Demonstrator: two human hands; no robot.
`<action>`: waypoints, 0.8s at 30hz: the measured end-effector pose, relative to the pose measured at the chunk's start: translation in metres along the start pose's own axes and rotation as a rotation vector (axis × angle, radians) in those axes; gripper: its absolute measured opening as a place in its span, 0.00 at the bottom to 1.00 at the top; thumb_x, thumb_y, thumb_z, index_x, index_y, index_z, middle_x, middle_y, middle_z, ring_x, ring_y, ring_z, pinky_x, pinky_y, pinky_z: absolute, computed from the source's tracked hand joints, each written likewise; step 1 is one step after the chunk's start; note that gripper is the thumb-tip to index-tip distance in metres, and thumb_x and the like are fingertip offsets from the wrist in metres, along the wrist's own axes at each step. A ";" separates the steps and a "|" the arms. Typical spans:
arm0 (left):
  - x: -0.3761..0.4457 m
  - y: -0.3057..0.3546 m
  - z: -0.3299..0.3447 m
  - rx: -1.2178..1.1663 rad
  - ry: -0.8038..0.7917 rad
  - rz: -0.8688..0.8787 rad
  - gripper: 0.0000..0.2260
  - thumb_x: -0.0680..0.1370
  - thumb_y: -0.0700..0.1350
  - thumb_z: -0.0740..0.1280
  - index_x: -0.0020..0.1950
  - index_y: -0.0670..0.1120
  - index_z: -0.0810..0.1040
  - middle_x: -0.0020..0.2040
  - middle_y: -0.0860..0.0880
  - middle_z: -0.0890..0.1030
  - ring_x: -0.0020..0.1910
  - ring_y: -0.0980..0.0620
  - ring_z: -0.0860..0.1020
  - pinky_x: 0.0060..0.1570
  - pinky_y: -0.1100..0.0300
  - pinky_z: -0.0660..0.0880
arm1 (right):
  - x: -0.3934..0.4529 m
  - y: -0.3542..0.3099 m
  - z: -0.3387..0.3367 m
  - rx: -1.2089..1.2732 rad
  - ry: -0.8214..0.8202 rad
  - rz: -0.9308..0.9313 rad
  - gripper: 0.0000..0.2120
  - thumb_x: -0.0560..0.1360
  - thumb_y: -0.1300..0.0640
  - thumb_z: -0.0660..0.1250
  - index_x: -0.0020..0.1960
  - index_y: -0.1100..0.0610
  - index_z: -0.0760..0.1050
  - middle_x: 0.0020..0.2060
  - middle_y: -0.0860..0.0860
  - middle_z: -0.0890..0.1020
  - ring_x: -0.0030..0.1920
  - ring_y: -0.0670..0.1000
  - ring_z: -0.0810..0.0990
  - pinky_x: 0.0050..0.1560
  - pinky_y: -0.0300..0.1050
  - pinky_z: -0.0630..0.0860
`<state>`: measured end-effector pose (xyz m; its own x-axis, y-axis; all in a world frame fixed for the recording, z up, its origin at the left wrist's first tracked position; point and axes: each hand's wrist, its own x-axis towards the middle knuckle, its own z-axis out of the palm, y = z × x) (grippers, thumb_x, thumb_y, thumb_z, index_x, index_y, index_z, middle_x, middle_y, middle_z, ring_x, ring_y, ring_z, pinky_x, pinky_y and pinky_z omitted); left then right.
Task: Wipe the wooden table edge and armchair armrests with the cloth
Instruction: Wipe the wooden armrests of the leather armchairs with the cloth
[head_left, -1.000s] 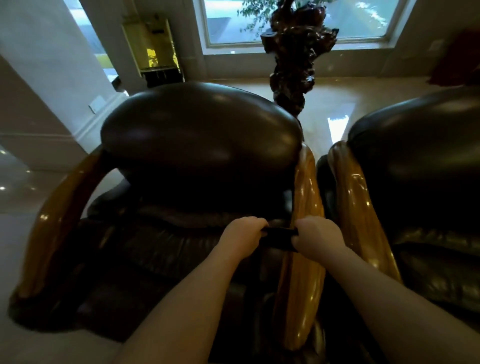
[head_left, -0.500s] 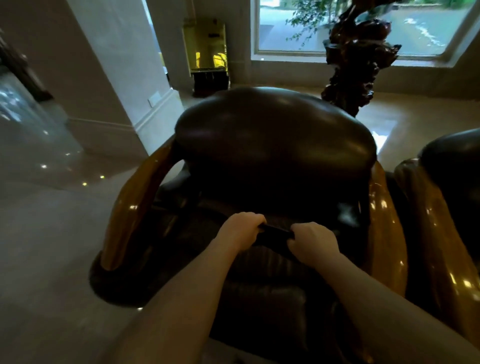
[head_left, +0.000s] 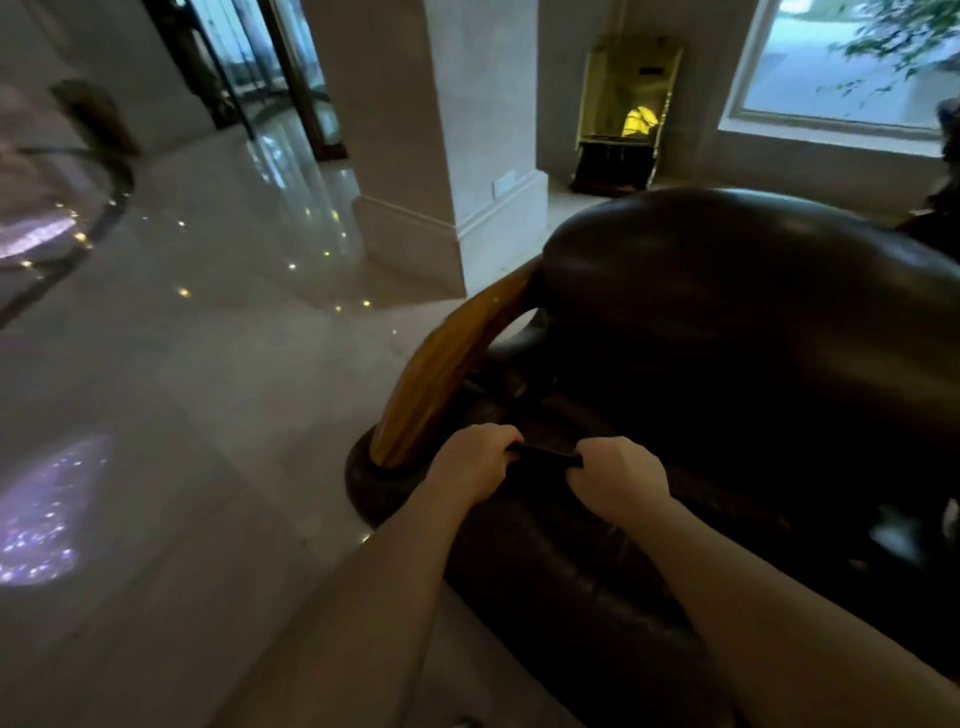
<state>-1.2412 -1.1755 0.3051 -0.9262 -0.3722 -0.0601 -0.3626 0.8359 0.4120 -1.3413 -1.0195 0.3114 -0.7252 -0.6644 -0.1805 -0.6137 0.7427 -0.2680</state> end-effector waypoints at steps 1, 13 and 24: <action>-0.002 -0.015 -0.004 -0.009 -0.002 -0.024 0.08 0.79 0.45 0.61 0.56 0.51 0.77 0.49 0.51 0.80 0.45 0.52 0.77 0.45 0.57 0.73 | 0.005 -0.014 0.004 -0.005 -0.020 -0.018 0.08 0.73 0.50 0.62 0.36 0.50 0.70 0.33 0.46 0.76 0.32 0.48 0.76 0.29 0.43 0.69; 0.029 -0.204 -0.054 -0.022 -0.029 0.006 0.09 0.77 0.41 0.61 0.51 0.53 0.77 0.46 0.51 0.78 0.43 0.50 0.76 0.40 0.54 0.76 | 0.106 -0.177 0.053 -0.057 -0.092 0.018 0.07 0.75 0.49 0.61 0.40 0.48 0.73 0.35 0.46 0.78 0.34 0.47 0.77 0.32 0.44 0.75; 0.090 -0.301 -0.075 -0.019 -0.056 0.160 0.07 0.76 0.43 0.61 0.51 0.50 0.76 0.44 0.51 0.76 0.40 0.50 0.75 0.37 0.58 0.67 | 0.182 -0.246 0.075 -0.040 -0.103 0.195 0.06 0.75 0.50 0.61 0.41 0.49 0.74 0.35 0.45 0.76 0.34 0.47 0.76 0.29 0.42 0.71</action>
<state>-1.2075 -1.4912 0.2440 -0.9765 -0.2113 -0.0428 -0.2085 0.8745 0.4379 -1.2985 -1.3293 0.2738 -0.7968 -0.5115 -0.3218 -0.4783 0.8593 -0.1815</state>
